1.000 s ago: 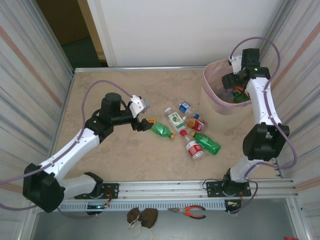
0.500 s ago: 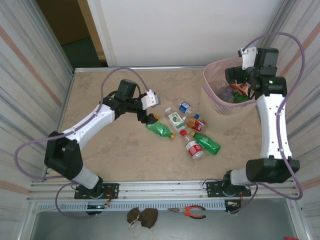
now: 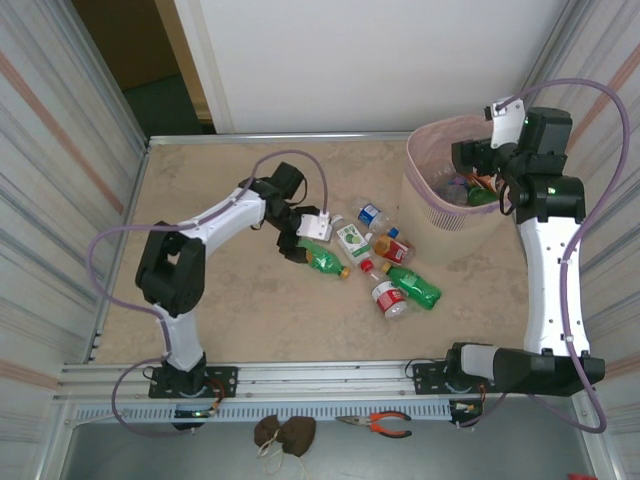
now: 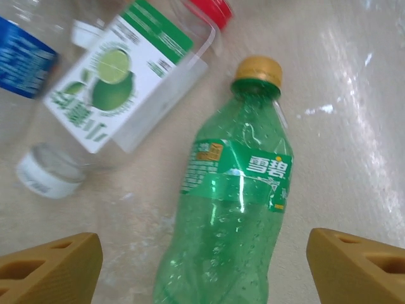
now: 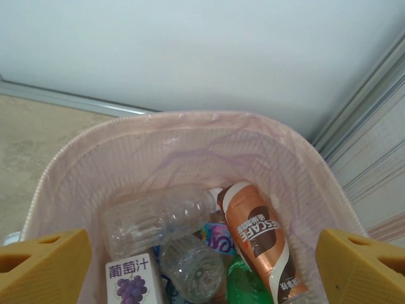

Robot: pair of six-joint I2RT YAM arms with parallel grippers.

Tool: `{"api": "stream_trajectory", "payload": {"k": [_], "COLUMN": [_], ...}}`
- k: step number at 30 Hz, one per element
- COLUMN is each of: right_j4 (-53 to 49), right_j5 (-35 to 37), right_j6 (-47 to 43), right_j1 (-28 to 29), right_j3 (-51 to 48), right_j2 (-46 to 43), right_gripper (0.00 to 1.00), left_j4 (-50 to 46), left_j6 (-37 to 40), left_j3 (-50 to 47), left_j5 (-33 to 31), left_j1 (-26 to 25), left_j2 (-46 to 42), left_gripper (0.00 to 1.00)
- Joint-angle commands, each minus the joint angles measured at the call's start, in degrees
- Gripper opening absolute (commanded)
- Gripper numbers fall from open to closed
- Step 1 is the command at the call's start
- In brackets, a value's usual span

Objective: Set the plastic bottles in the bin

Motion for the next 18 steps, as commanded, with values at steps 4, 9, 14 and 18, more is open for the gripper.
{"api": "stream_trajectory", "payload": {"k": [4,9,14,18], "right_j4": [1.3,1.7,1.5,1.7], "right_j5": [-1.1,-1.3,-1.7,-1.7], "right_j6": [2.0,2.1,2.0,2.0], "right_j1": [0.3,0.3,0.3,0.3], "right_j3": [-1.9,-3.5,-4.0,-4.7], "right_j2": [-1.6,-2.6,-3.0,-3.7], "right_gripper": [0.91,0.91,0.91,0.91], "left_j4": [-3.2,-2.4,-2.3,-1.8], "left_j6": [5.3,4.9,4.4,4.1], "left_j3": [2.3,2.3,1.9,1.3], "left_j5": [-3.4,-2.7,-2.7,-3.0], "left_j1": [-0.6,-0.9,-1.2,-1.5], "left_j2": [4.7,7.7,9.3,9.4], "left_gripper": [0.86,0.86,0.84,0.8]}}
